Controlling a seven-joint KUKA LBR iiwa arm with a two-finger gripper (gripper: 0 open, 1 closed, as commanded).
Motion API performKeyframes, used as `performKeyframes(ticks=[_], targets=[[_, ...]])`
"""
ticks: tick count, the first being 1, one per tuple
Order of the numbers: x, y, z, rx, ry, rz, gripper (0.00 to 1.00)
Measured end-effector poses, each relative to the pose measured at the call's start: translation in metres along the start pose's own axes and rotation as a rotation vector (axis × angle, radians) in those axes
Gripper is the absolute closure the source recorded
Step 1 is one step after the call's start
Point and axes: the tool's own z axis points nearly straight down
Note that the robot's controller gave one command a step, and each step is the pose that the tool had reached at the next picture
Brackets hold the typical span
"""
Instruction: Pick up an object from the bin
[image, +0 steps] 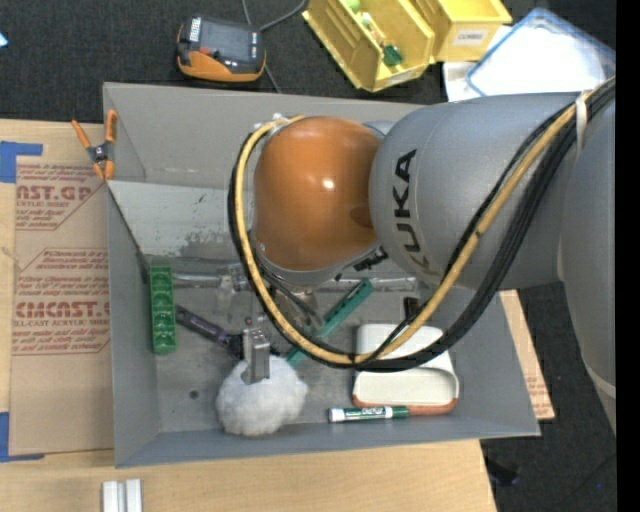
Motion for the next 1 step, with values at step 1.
performKeyframes(ticks=[1], targets=[[-0.0166, 0.013, 0.0698, -0.007, -0.008, 0.131, 0.0]])
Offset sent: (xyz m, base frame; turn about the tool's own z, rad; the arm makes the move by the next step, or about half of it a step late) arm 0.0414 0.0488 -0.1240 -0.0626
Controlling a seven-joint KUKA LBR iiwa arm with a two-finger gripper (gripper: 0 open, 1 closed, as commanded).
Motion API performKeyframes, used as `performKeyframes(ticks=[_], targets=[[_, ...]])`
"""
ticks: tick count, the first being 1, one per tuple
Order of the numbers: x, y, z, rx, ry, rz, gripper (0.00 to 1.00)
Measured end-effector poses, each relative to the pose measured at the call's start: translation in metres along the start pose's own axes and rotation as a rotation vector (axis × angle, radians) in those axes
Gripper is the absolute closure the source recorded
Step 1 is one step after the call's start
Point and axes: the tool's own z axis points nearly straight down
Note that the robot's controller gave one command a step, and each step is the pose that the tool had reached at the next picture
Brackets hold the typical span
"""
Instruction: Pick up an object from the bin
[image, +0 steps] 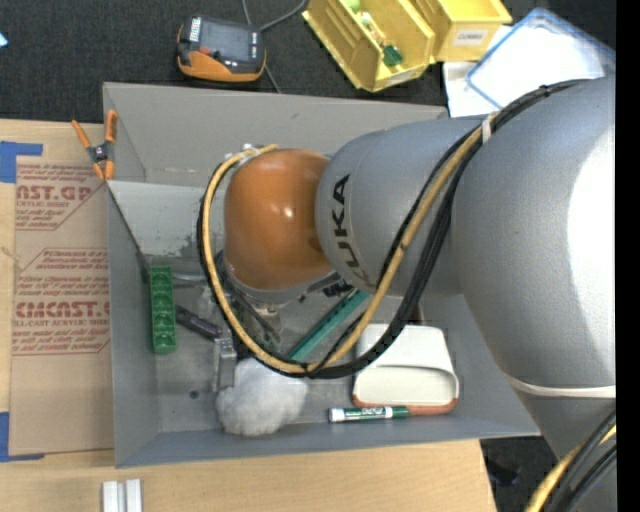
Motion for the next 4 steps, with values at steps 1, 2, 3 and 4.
performKeyframes(ticks=[1, 2, 3, 4], targets=[[-0.025, 0.024, 0.039, 0.005, -0.001, -0.151, 0.0], [-0.02, 0.023, 0.059, 0.002, 0.002, -0.175, 0.0], [0.013, 0.015, 0.072, -0.001, -0.023, -0.394, 1.0], [0.013, 0.015, 0.072, -0.001, -0.023, -0.393, 1.0]])
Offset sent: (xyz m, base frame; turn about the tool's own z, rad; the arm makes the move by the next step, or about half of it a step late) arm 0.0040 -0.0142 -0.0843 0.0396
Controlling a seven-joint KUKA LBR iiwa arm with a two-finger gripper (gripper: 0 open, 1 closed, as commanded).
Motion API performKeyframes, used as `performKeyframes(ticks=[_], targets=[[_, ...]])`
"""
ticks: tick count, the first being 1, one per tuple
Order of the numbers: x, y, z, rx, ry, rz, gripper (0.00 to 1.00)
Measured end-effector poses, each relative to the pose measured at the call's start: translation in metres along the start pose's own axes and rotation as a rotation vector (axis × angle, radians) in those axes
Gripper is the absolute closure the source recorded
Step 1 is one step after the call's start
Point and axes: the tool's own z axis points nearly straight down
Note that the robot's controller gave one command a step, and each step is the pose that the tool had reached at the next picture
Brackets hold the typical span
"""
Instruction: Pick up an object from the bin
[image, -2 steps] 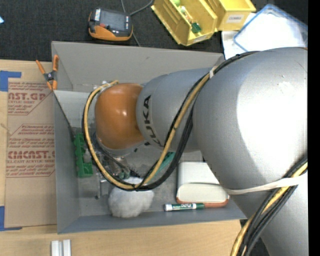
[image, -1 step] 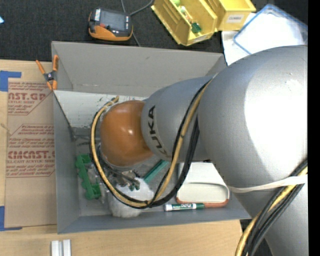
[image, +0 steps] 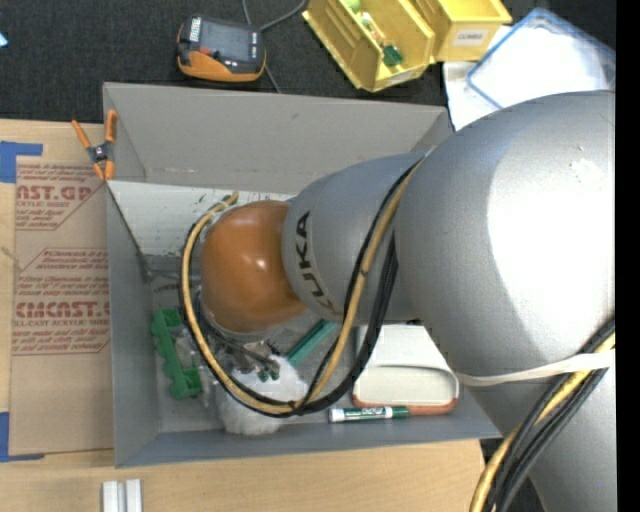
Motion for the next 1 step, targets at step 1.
performKeyframes(ticks=[1], targets=[[-0.0113, -0.0047, -0.0986, 0.0, 0.007, 0.043, 1.0]])
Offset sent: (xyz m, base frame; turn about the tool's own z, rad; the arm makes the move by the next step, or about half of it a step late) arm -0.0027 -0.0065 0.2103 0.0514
